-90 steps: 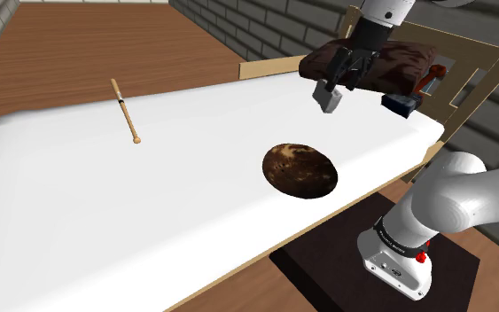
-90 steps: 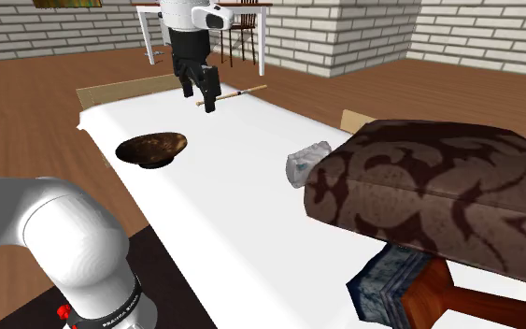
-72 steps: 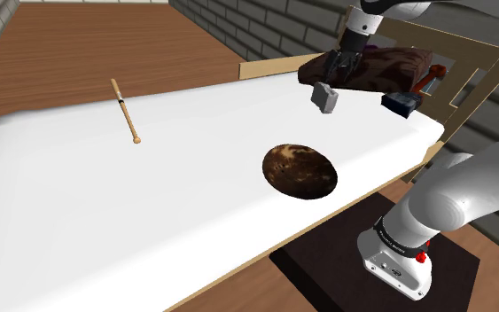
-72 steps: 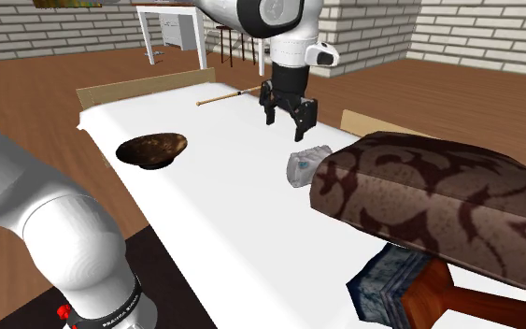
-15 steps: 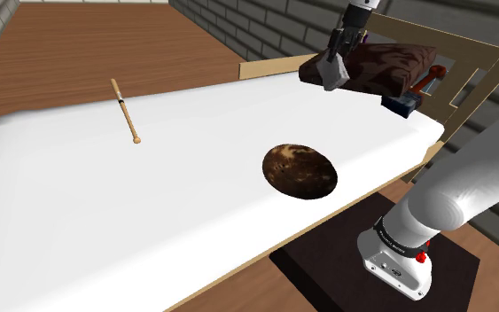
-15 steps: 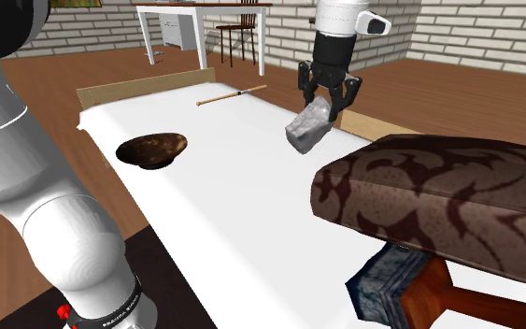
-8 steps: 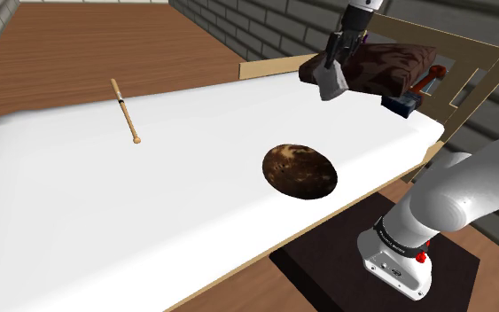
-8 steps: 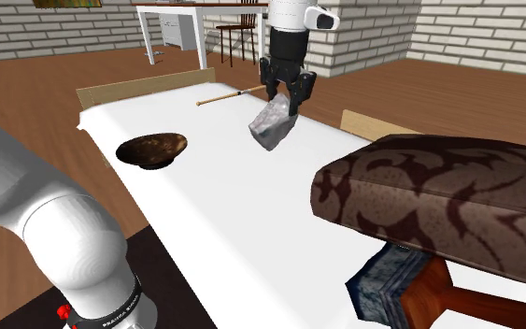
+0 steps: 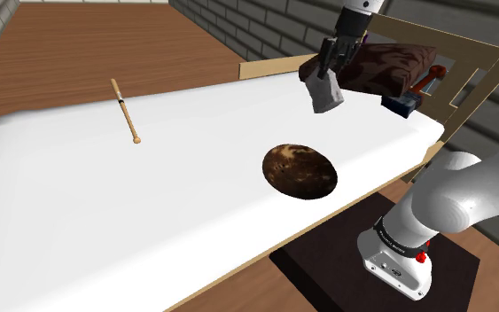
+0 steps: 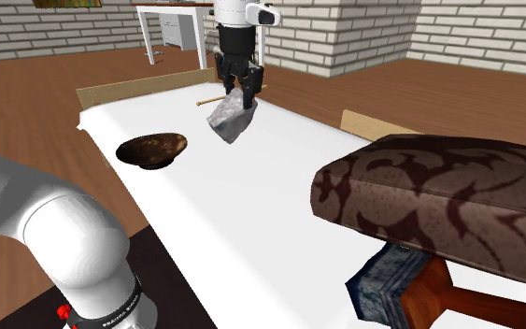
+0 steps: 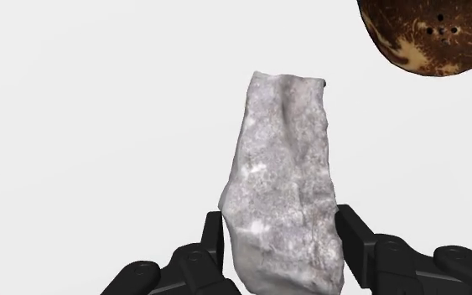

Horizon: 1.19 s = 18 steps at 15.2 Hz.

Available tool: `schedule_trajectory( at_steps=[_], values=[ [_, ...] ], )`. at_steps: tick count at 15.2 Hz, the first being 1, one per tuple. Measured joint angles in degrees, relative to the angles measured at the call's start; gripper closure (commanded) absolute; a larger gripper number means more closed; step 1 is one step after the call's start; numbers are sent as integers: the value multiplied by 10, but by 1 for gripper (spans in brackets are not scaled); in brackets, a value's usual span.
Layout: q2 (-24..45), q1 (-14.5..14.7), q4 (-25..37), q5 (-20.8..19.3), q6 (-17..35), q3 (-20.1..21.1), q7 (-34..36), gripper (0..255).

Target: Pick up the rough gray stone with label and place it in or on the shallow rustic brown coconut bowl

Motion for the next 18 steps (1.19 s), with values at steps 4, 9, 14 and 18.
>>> schedule_trajectory(
  at_steps=[4, 9, 14, 18],
  values=[
    [-46, 14, -35, 17, -7, 44, 52, 255],
    [-85, 34, -58, 46, -16, 99, 117, 255],
    [-114, 56, -72, 79, -23, 156, 182, 255],
    [-117, 73, -59, 107, -29, 204, 239, 255]
  ],
)
